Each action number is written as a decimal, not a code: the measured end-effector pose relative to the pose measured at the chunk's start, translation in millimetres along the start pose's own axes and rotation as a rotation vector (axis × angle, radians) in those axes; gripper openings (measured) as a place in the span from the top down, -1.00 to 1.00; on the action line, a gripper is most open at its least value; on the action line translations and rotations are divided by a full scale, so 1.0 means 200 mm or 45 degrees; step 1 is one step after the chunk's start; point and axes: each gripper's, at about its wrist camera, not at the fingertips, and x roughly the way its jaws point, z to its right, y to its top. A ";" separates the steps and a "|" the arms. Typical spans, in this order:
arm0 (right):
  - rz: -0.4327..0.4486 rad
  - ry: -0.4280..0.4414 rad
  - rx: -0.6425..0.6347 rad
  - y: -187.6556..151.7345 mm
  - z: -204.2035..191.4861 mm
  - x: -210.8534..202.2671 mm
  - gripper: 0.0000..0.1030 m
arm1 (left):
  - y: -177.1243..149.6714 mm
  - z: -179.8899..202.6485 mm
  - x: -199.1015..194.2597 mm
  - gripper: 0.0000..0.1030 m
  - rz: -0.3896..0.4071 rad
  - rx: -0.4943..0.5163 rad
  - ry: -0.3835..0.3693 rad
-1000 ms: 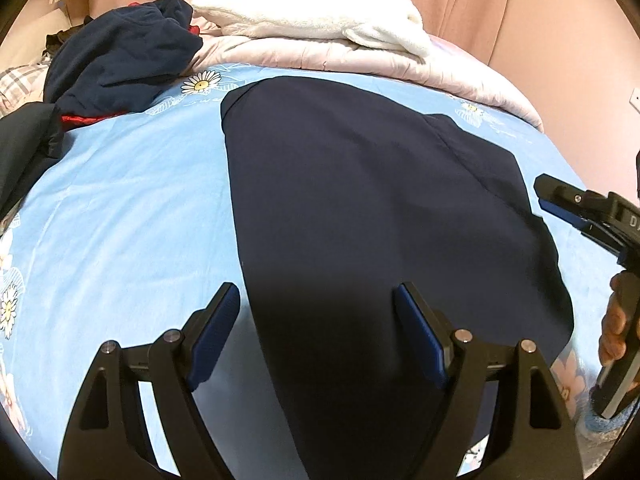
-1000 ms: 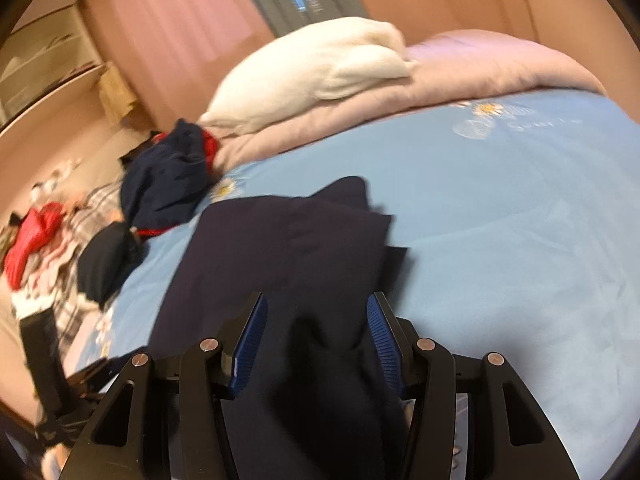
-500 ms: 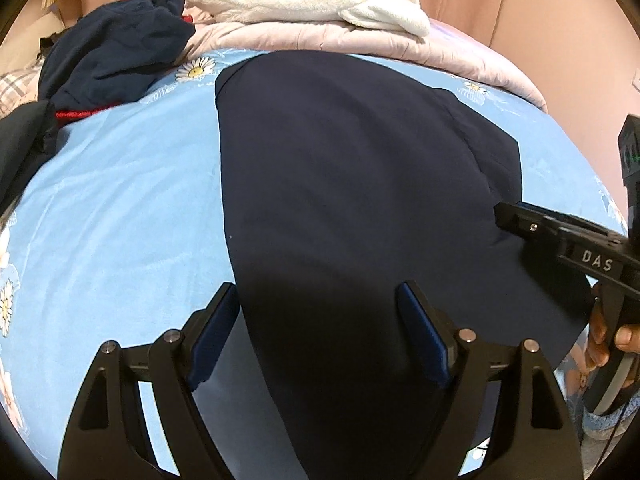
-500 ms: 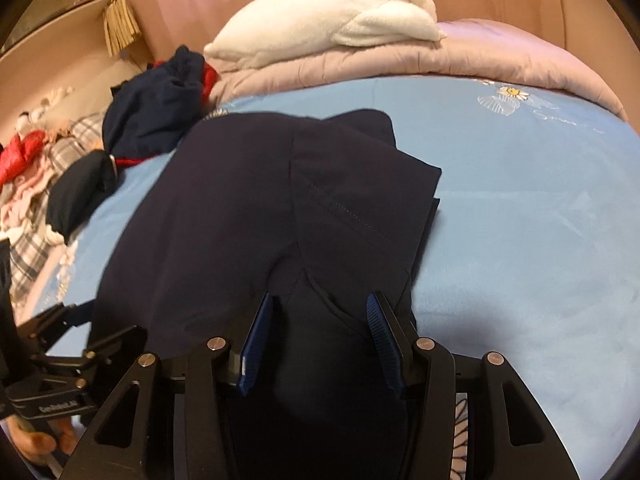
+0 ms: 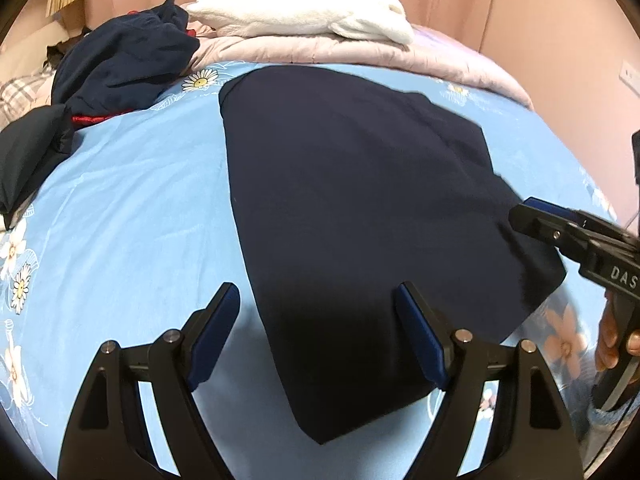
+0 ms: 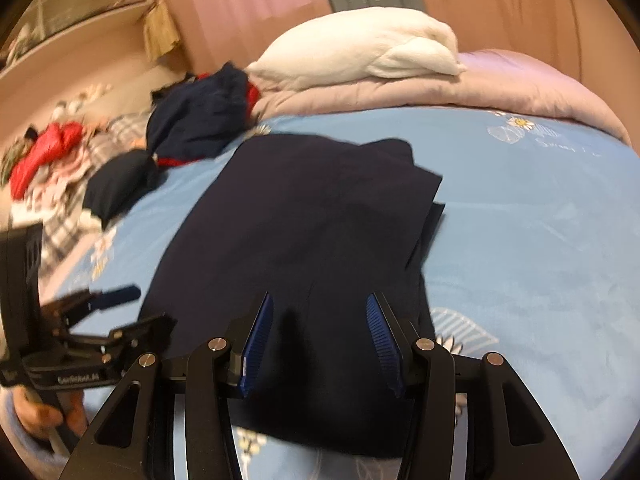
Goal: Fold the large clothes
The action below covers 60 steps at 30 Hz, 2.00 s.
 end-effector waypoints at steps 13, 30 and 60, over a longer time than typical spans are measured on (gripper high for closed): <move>-0.114 -0.020 0.025 -0.11 0.04 0.03 0.03 | -0.06 0.00 0.05 -0.59 -0.067 -0.007 -0.002; -0.066 -0.093 0.070 -0.27 -0.06 -0.32 -0.35 | -0.18 0.11 -0.28 -0.87 -0.042 -0.011 0.041; 0.176 -0.274 0.000 -0.35 -0.43 -0.89 -0.98 | -0.33 0.22 -1.08 -0.99 0.223 -0.045 0.197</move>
